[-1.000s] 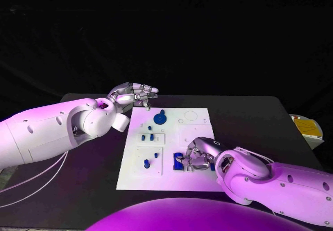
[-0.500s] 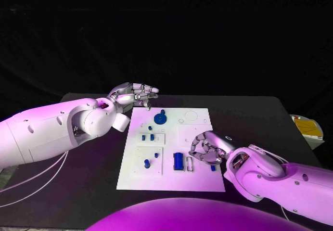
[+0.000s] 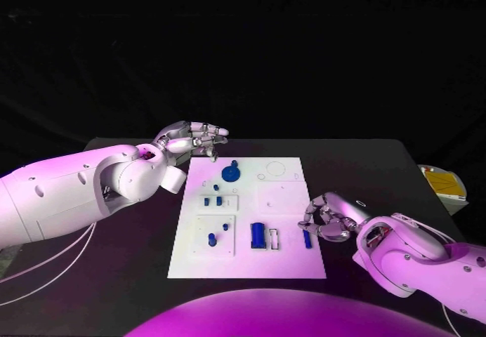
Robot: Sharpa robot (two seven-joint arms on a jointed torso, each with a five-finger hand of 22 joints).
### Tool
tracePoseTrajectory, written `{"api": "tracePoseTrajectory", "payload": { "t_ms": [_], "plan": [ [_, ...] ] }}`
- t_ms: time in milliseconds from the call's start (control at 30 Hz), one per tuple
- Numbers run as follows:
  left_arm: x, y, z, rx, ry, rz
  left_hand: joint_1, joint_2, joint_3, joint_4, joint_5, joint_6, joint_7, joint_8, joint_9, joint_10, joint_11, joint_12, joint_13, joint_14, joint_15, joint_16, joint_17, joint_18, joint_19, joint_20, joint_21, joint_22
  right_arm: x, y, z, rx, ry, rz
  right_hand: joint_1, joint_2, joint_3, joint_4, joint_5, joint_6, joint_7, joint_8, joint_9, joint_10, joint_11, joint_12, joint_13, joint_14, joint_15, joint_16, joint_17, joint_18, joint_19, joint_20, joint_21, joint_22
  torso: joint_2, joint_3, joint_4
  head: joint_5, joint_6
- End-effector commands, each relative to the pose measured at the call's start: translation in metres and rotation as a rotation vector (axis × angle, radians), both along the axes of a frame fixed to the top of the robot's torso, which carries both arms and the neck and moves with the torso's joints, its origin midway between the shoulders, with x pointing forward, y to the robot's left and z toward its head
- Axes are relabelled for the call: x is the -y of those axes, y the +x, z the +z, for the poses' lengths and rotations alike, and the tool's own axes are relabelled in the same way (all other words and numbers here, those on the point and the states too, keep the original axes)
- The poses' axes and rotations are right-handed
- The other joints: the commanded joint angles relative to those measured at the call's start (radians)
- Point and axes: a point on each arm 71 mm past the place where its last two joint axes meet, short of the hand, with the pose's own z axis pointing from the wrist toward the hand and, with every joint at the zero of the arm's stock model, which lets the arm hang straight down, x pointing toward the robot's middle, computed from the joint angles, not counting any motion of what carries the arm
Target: Assemble the parts on the task board
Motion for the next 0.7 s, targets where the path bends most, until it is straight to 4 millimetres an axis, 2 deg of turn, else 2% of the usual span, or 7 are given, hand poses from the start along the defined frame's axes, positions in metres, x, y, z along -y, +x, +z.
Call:
{"api": "tracePoseTrajectory", "payload": {
  "t_ms": [33,167,467,700],
  "plan": [
    [0.003,0.0,0.001,0.009,-0.011,-0.015,-0.006,-0.002,0.005,0.002,0.003,-0.007,0.01,0.004,-0.001,-0.007,0.0,0.007,-0.001,-0.008,0.002,0.003,0.001,0.014,-0.002,0.003,-0.006,-0.001,0.005,-0.005,-0.009,-0.063,-0.097,-0.015,-0.015,-0.001,-0.01,0.017,0.002,0.007,-0.001,-0.007,-0.001,0.033,0.005,-0.002,0.16,0.094,0.005,-0.004,0.203,-0.002,0.087,0.01,0.004,0.247,0.0,0.0017,-0.0039,0.0,0.0],
    [0.003,0.0,0.001,0.007,-0.011,-0.017,-0.006,-0.002,0.005,0.002,0.003,-0.007,0.01,0.004,-0.001,-0.007,0.0,0.007,-0.001,-0.008,0.002,0.003,0.001,0.014,-0.002,0.003,-0.006,-0.001,0.007,-0.008,-0.015,-0.085,-0.129,-0.023,-0.031,0.003,-0.028,0.023,-0.002,0.011,-0.002,-0.009,0.0,0.033,0.005,-0.003,0.159,0.094,0.005,-0.005,0.203,-0.002,0.086,0.01,0.004,0.247,0.0,0.0013,-0.0019,0.0,0.0],
    [0.003,-0.001,0.001,0.006,-0.009,-0.016,-0.006,-0.002,0.005,0.002,0.003,-0.007,0.01,0.004,-0.001,-0.007,0.0,0.007,-0.001,-0.008,0.002,0.003,0.001,0.014,-0.002,0.003,-0.006,-0.001,0.011,-0.009,-0.022,-0.089,-0.185,-0.021,-0.043,0.007,-0.045,0.022,-0.006,0.019,-0.005,-0.008,0.002,0.033,0.003,-0.004,0.158,0.094,0.004,-0.005,0.202,-0.002,0.086,0.009,0.003,0.247,0.0,0.0,-0.0021,0.001,0.0],
    [0.002,-0.001,0.001,0.005,-0.008,-0.015,-0.007,-0.002,0.005,0.002,0.002,-0.008,0.01,0.005,-0.001,-0.007,0.0,0.008,-0.001,-0.009,0.003,0.003,0.001,0.014,-0.003,0.004,-0.007,-0.001,0.008,-0.01,-0.025,-0.087,-0.197,-0.011,-0.051,0.009,-0.064,0.022,-0.011,0.022,-0.007,-0.007,0.004,0.032,0.001,-0.005,0.158,0.093,0.002,-0.005,0.201,-0.002,0.086,0.008,0.001,0.247,0.001,0.0013,-0.0025,0.004,0.0]
  ]
}}
